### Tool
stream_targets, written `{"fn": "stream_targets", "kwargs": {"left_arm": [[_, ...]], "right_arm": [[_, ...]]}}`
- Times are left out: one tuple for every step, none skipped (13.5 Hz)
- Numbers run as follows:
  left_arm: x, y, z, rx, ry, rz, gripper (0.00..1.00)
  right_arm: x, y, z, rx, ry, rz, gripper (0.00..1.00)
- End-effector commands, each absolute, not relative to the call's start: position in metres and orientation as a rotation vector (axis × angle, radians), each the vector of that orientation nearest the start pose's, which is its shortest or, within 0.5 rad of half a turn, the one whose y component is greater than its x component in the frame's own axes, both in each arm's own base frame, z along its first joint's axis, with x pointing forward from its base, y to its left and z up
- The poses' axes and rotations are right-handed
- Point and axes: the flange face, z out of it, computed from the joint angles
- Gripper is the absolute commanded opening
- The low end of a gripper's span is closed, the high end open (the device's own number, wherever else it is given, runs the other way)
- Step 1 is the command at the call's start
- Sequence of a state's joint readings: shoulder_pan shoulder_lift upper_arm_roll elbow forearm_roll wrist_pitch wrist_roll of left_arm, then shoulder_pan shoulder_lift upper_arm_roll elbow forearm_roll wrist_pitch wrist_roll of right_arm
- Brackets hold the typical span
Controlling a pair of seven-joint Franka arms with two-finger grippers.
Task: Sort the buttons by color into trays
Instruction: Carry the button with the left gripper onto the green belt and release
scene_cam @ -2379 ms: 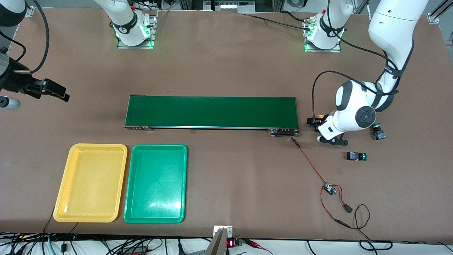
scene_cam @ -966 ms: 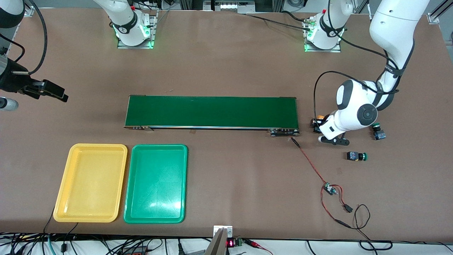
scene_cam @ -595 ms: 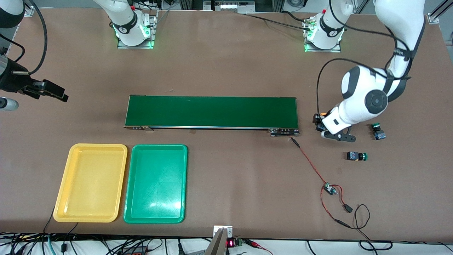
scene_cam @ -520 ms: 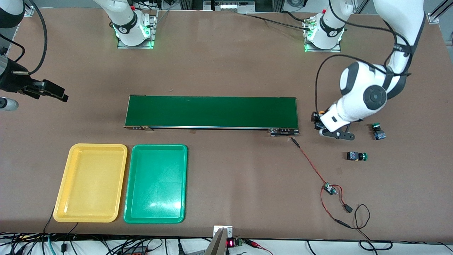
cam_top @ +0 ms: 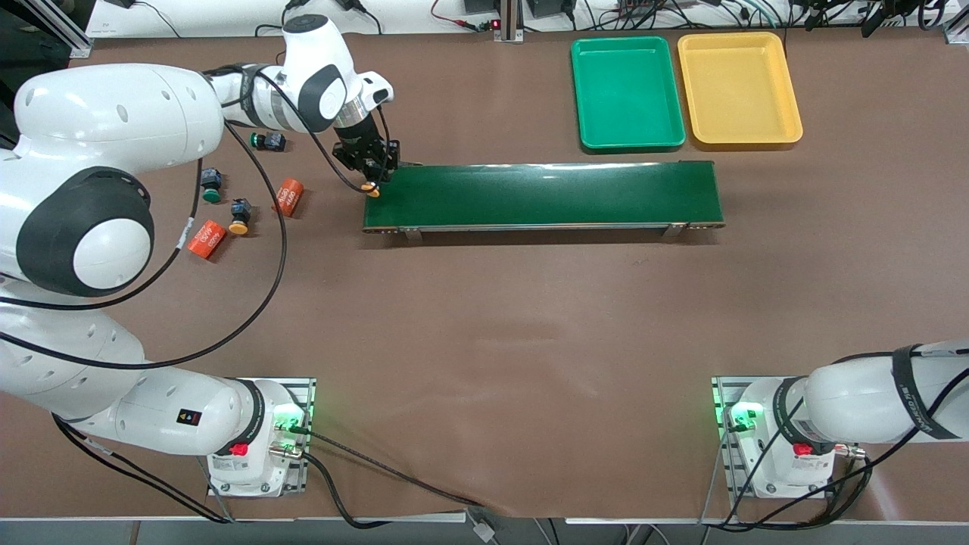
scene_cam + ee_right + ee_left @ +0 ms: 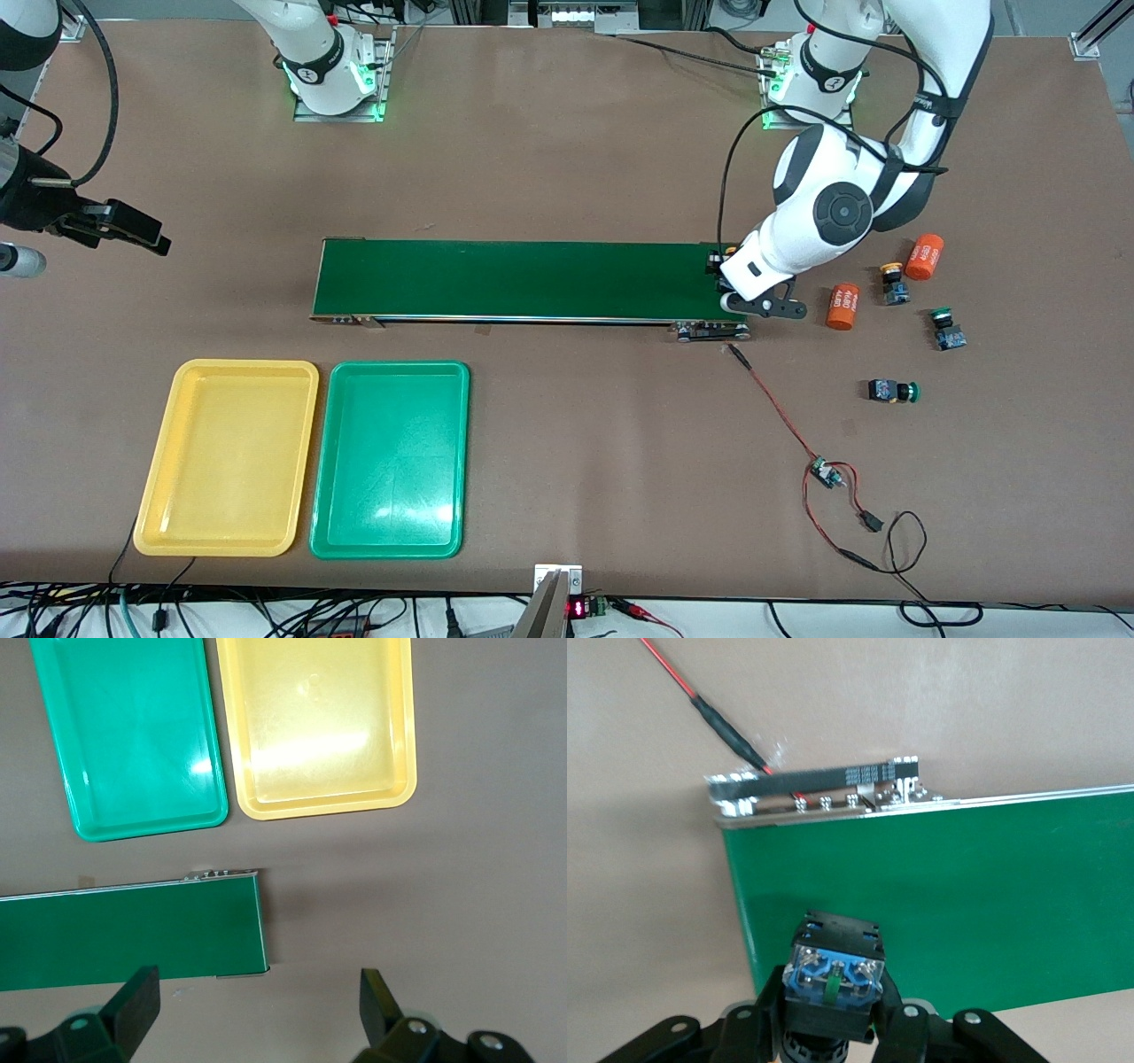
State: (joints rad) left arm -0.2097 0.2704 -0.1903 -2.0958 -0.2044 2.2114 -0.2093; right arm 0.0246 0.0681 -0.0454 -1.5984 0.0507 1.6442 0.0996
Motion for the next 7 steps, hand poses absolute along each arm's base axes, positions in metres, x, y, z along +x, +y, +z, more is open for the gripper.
{"fn": "stream_targets", "kwargs": {"left_arm": [[0.520,-0.226,0.264,-3.302,0.024,0.341,0.00],[0.519,-0.231,0.256,-3.301,0.036,0.341,0.00],[0.522,-0.232,0.249,-3.309,0.023,0.308,0.00],[0.522,-0.234,0.245,-3.310,0.019,0.301,0.00],[0.520,-0.238,0.243,-3.309,0.028,0.305,0.00],[0.521,-0.239,0.244,-3.309,0.031,0.302,0.01],[0.521,-0.239,0.244,-3.309,0.031,0.302,0.20]], "right_arm": [[0.578,-0.007,0.581,-3.068,0.205,0.030,1.00],[0.578,-0.007,0.581,-3.068,0.205,0.030,1.00],[0.578,-0.007,0.581,-3.068,0.205,0.027,1.00],[0.578,-0.007,0.581,-3.068,0.205,0.030,1.00],[0.578,-0.007,0.581,-3.068,0.205,0.030,1.00],[0.578,-0.007,0.581,-3.068,0.205,0.030,1.00],[0.578,-0.007,0.581,-3.068,0.205,0.030,1.00]]}}
